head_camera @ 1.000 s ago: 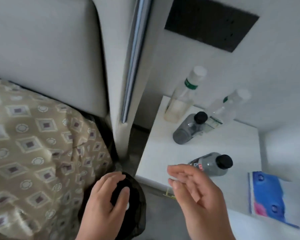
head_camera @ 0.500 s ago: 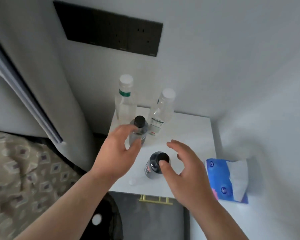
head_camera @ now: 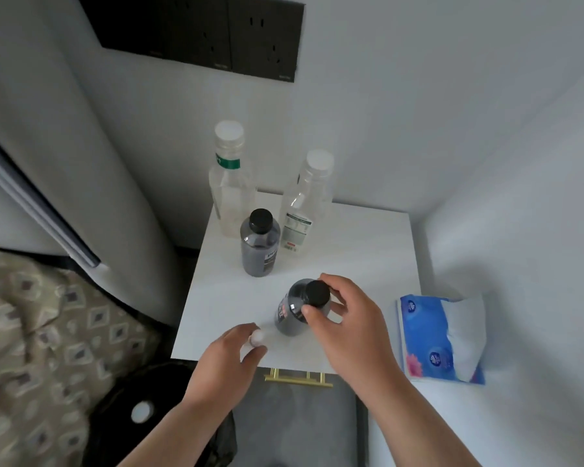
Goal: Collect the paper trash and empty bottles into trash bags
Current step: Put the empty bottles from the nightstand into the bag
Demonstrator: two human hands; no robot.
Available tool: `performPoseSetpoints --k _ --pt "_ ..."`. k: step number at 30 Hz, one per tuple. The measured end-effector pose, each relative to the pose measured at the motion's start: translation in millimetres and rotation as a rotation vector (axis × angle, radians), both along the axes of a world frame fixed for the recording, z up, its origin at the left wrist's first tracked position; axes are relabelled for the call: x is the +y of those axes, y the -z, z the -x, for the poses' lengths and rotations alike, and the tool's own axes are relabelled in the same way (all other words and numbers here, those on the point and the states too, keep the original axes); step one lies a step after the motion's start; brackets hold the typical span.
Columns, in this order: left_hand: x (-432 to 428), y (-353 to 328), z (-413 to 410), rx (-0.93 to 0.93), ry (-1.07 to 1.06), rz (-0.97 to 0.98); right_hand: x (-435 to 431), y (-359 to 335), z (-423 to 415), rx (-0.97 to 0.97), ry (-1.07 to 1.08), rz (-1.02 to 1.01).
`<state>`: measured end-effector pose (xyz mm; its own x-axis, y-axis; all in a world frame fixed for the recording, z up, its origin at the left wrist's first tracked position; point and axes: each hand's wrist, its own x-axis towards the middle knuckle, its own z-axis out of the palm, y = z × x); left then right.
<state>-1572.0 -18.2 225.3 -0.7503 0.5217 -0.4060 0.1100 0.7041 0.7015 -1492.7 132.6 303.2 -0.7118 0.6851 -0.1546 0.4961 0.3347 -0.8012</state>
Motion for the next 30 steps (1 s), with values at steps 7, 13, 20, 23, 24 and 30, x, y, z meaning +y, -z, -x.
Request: performPoseSetpoints --k 7,13,20,23,24,30 --pt "-21.1 -42.2 25.6 -0.200 -0.366 -0.295 0.3 -14.0 6.4 0.247 0.145 0.349" --pt "-101.4 -54.7 45.7 -0.423 -0.595 -0.598 -39.0 -6.9 31.6 0.259 0.153 0.647" --pt "-210.9 9.7 37.1 -0.529 -0.770 -0.486 -139.6 46.7 48.2 0.068 -0.156 0.635" --pt "-237.2 53.5 29.6 -0.556 -0.785 -0.404 -177.4 90.7 50.1 -0.046 -0.240 0.600" --pt "-242.1 68.1 26.8 -0.570 -0.771 -0.369 -187.4 108.8 49.4 -0.087 -0.251 0.569" --pt "-243.5 156.8 14.4 -0.654 -0.777 -0.159 -220.5 203.6 48.7 -0.271 -0.324 0.396"
